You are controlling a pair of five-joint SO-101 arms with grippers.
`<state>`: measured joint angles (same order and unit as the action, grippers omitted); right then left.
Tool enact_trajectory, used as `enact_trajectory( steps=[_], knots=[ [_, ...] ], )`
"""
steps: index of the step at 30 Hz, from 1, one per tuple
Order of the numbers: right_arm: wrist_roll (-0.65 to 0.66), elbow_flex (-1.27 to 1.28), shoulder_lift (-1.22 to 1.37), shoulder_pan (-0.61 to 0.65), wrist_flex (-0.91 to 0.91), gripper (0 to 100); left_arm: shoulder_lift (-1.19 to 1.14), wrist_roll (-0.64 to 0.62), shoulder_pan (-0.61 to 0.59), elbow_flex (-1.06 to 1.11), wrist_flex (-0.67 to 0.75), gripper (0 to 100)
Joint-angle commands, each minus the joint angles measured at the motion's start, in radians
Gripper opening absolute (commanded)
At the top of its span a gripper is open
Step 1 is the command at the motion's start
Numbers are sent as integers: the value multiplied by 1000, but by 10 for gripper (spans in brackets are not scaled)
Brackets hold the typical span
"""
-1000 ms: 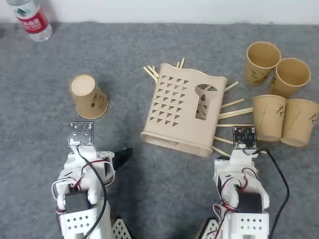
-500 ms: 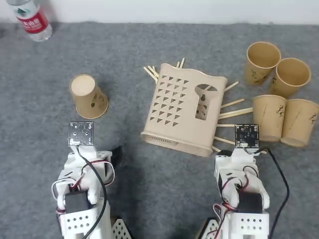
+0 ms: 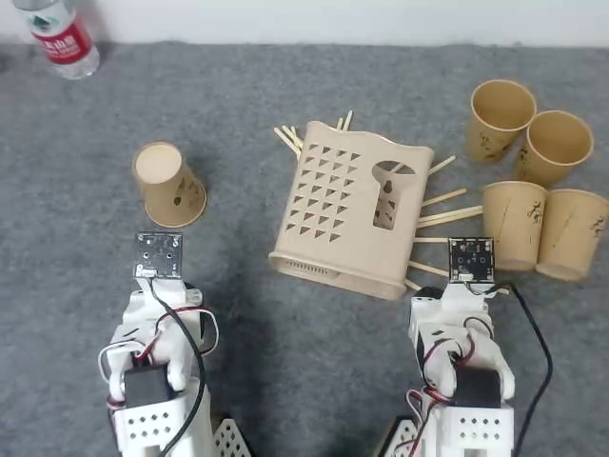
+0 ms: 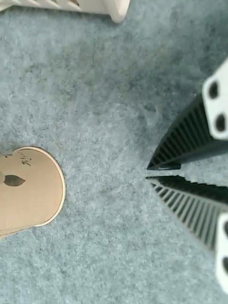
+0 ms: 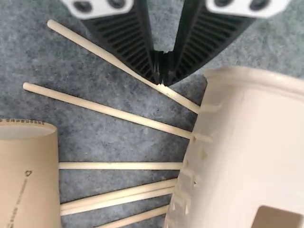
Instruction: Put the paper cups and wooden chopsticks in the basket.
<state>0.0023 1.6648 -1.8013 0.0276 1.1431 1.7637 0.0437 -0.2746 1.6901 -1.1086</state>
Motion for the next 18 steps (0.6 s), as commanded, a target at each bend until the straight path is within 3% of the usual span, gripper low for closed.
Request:
enact_trajectory(
  steps=[1, 4, 11, 18],
  knots=[
    [-2, 18, -12, -10, 24, 9, 11, 21, 3, -4, 5, 21],
    [48, 18, -12, -10, 24, 9, 11, 23, 3, -4, 8, 22],
    [391, 15, -13, -10, 15, 9, 11, 98, 3, -4, 9, 23],
    [420, -41, -13, -10, 16, 8, 11, 114, 3, -4, 8, 23]
  ],
)
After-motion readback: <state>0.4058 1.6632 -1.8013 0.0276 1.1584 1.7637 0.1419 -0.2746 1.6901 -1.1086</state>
